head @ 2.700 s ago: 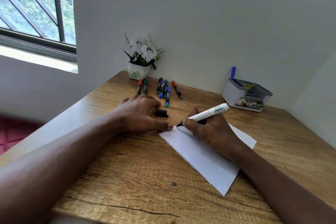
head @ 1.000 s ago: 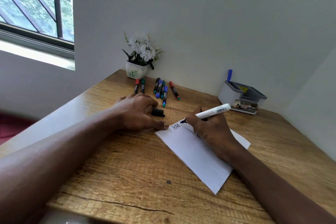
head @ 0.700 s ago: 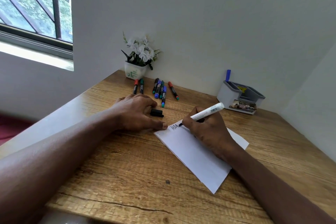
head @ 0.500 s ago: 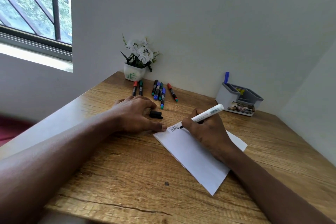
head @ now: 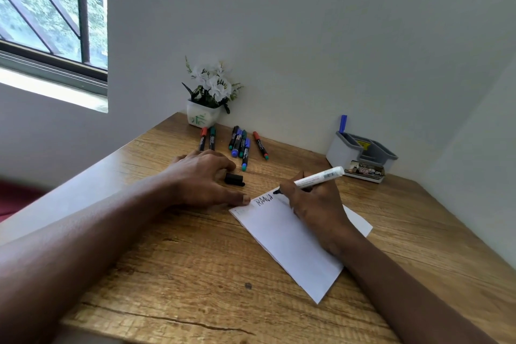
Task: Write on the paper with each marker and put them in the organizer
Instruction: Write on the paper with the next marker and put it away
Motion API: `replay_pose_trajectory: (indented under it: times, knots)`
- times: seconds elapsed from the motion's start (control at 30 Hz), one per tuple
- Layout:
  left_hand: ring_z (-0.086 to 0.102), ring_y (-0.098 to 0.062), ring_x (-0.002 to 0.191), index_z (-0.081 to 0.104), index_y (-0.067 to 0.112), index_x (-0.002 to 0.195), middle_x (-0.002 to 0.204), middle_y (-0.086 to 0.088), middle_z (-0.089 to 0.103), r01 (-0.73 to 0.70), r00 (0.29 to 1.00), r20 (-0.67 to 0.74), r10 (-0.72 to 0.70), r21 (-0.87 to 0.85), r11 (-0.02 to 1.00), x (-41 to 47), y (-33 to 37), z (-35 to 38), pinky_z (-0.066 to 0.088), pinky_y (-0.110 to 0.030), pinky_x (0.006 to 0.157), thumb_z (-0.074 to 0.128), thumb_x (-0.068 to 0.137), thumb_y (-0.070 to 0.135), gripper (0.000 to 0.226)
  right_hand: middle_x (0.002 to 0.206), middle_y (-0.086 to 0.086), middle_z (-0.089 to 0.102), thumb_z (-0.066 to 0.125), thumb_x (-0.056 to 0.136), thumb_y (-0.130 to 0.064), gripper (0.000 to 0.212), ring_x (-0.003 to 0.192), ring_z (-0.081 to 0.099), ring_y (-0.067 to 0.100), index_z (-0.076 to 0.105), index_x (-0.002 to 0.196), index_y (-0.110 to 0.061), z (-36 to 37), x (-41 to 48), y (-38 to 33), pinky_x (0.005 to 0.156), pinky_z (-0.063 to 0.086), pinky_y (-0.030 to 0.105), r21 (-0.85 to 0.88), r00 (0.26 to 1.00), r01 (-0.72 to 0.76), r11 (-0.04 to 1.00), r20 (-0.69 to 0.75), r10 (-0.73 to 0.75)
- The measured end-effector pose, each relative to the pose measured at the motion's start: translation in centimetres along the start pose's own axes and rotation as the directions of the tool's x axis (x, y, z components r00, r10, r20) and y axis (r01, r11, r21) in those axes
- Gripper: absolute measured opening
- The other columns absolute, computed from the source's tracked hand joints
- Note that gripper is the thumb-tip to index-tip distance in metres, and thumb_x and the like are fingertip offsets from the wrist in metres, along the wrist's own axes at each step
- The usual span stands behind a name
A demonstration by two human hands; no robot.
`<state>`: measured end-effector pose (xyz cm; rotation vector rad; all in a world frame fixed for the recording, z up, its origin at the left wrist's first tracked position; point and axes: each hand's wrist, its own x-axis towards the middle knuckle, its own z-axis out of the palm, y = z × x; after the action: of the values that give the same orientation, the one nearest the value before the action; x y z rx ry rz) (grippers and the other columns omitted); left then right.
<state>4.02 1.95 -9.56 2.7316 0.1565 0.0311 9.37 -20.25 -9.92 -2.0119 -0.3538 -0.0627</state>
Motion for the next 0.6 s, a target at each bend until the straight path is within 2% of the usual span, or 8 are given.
replay_pose_trajectory:
  times: [0.13, 0.27, 0.4, 0.53, 0.6]
  knots:
    - [0.022, -0.022, 0.15, 0.041, 0.04, 0.15, 0.163, 0.011, 0.029, 0.001, 1.0, 0.001, -0.001, 0.004, 1.0, 0.0, 0.05, -0.03, 0.021, -0.054, 0.121, 0.06, 0.072, 0.083, 0.091, 0.071, -0.004, 0.069, 0.078, 0.085, -0.029, 0.018, 0.054, 0.061, 0.0, 0.068, 0.078, -0.015, 0.05, -0.11, -0.31, 0.047, 0.042, 0.011, -0.083, 0.999, 0.04, 0.996, 0.033, -0.037]
    - [0.023, -0.022, 0.15, 0.042, 0.04, 0.149, 0.163, 0.011, 0.03, -0.002, 1.0, -0.003, 0.002, -0.002, 1.0, 0.01, 0.04, -0.05, 0.021, -0.054, 0.121, 0.061, 0.073, 0.082, 0.089, 0.073, -0.004, 0.072, 0.078, 0.085, -0.031, 0.018, 0.055, 0.064, 0.002, 0.07, 0.08, -0.016, 0.11, -0.03, -0.21, 0.05, 0.044, 0.014, -0.045, 1.0, -0.004, 0.999, 0.0, 0.004]
    - [0.022, -0.022, 0.151, 0.041, 0.041, 0.149, 0.163, 0.011, 0.028, 0.004, 1.0, 0.0, -0.004, -0.01, 1.0, -0.05, 0.16, -0.09, 0.021, -0.054, 0.121, 0.061, 0.073, 0.082, 0.088, 0.073, -0.004, 0.071, 0.078, 0.084, -0.031, 0.017, 0.061, 0.064, 0.004, 0.069, 0.08, -0.016, 0.08, 0.07, -0.35, 0.052, 0.045, 0.016, -0.075, 0.998, -0.016, 0.997, 0.058, 0.021]
    - [0.023, -0.022, 0.15, 0.042, 0.041, 0.149, 0.163, 0.01, 0.029, 0.006, 1.0, -0.001, -0.006, -0.019, 1.0, -0.15, 0.13, -0.07, 0.021, -0.054, 0.121, 0.061, 0.073, 0.082, 0.088, 0.08, 0.001, 0.074, 0.081, 0.083, -0.031, 0.024, 0.06, 0.066, 0.006, 0.069, 0.088, -0.011, 0.24, 0.02, -0.59, 0.049, 0.046, 0.015, -0.089, 0.999, -0.026, 0.996, -0.022, 0.024]
    - [0.023, -0.022, 0.15, 0.041, 0.04, 0.149, 0.163, 0.01, 0.029, 0.001, 1.0, -0.003, -0.001, -0.014, 1.0, -0.19, 0.26, -0.15, 0.02, -0.053, 0.121, 0.061, 0.074, 0.081, 0.087, 0.079, 0.0, 0.075, 0.08, 0.084, -0.029, 0.02, 0.059, 0.067, 0.005, 0.071, 0.089, -0.012, 0.29, -0.13, -0.48, 0.051, 0.047, 0.015, -0.056, 0.999, -0.035, 0.998, -0.024, 0.034]
